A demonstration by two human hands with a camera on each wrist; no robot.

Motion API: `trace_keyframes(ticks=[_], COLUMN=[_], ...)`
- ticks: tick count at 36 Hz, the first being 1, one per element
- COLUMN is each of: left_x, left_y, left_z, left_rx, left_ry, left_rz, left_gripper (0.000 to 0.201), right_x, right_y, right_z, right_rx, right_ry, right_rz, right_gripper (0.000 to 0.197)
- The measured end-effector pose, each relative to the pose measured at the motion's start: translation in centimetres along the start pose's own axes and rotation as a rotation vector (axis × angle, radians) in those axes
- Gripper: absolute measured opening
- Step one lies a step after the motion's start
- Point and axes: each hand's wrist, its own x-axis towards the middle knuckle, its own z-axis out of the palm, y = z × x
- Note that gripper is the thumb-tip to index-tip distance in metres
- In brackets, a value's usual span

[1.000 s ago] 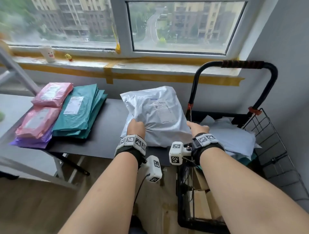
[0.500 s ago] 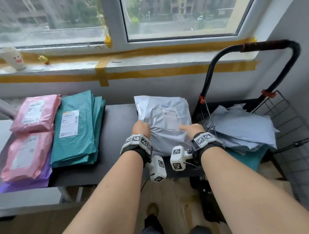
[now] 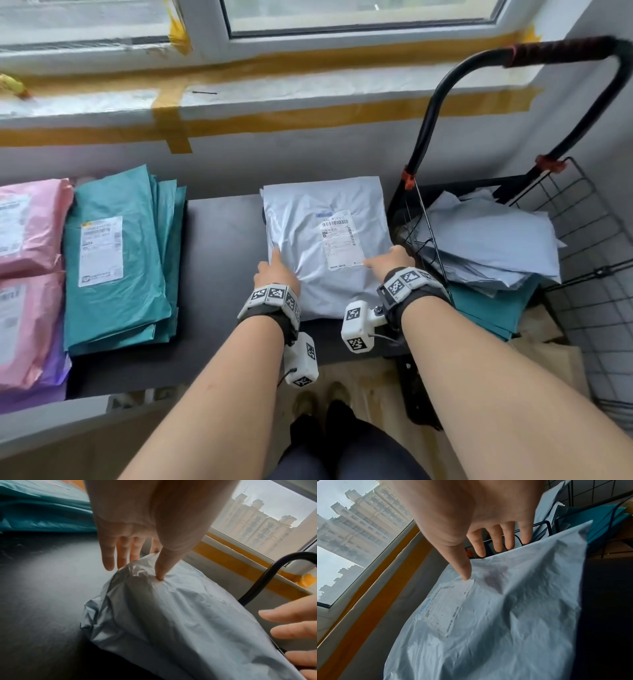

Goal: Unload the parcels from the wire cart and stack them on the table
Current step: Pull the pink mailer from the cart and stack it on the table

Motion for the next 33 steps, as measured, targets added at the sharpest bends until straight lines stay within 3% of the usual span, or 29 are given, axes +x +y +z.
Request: trace_keyframes(ticks=[9, 13, 20, 26, 33], left_x=[1.0, 1.2, 1.5, 0.8, -0.6], left_y=[1.1, 1.0, 0.6, 0.5, 0.6], left_z=[2.1, 2.6, 3.1, 2.8, -0.1], left_rx=[-0.175, -0.201, -0.281, -0.303, -0.273], left_ry=[-0.033, 0.031, 0.002, 0.002, 0.189], left_rz=[-0.223, -0.308, -0.324, -0.323, -0.249], left_gripper=[0.058, 0.072, 0.079, 0.058, 0.050], right_x=[2.0, 2.1, 2.7, 2.0, -0.7], right_y=[0.9, 1.0, 1.4, 0.9, -2.1], right_z=[0.9, 0.9, 0.4, -0.7, -1.7], right_rx=[0.109, 0.108, 0.098, 0.073, -0.050], right_ry=[-0.119, -0.165, -0.211, -0.301, -0.339], right_rz=[0.037, 0.026, 0.018, 0.065, -0.013], right_gripper=[0.073, 0.078, 0.077, 0.053, 0.025])
